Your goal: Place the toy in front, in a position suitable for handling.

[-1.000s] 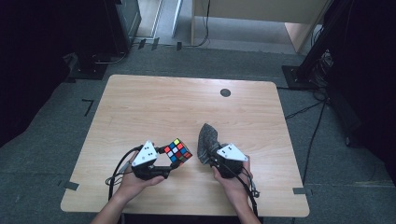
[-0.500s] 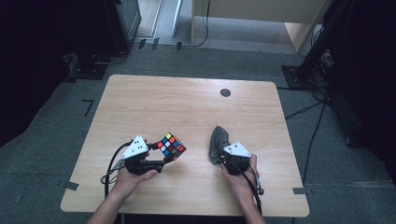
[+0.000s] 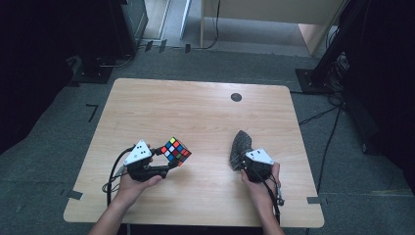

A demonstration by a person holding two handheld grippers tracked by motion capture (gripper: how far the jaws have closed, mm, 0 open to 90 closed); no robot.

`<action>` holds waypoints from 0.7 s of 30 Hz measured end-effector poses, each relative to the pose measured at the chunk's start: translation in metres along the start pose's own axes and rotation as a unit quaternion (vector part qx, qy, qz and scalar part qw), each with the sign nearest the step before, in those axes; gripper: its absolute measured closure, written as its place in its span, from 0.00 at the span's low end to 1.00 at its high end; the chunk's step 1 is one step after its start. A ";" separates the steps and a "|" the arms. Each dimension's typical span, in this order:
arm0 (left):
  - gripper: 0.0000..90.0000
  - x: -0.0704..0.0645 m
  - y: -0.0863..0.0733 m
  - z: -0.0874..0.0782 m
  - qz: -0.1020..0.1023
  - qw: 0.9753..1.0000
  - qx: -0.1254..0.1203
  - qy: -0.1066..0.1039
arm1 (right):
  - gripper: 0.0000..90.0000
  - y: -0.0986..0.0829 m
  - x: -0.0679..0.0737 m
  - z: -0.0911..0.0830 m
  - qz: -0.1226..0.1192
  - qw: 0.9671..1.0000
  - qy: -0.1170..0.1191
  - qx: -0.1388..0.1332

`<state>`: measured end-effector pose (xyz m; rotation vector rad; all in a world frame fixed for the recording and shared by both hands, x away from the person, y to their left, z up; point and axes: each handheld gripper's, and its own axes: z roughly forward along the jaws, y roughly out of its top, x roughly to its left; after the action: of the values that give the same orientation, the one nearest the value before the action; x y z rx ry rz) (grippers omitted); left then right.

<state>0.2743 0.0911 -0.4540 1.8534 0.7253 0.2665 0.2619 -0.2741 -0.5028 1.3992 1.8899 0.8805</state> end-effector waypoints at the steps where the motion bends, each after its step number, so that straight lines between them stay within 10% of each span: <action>1: 0.38 0.000 0.000 0.000 -0.001 1.000 0.000 0.000 | 0.48 0.000 -0.001 0.001 0.007 1.000 0.017 -0.004; 10: 0.38 0.005 0.000 -0.002 -0.010 1.000 -0.002 0.005 | 0.30 0.012 0.001 -0.014 0.031 0.994 0.078 -0.067; 21: 0.38 0.001 0.003 0.004 -0.037 0.999 0.003 -0.013 | 0.29 0.026 0.067 -0.036 -0.062 0.958 0.224 -0.169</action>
<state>0.2782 0.0882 -0.4529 1.8278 0.7757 0.1937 0.2310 -0.2094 -0.4666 0.9154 1.9949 1.4722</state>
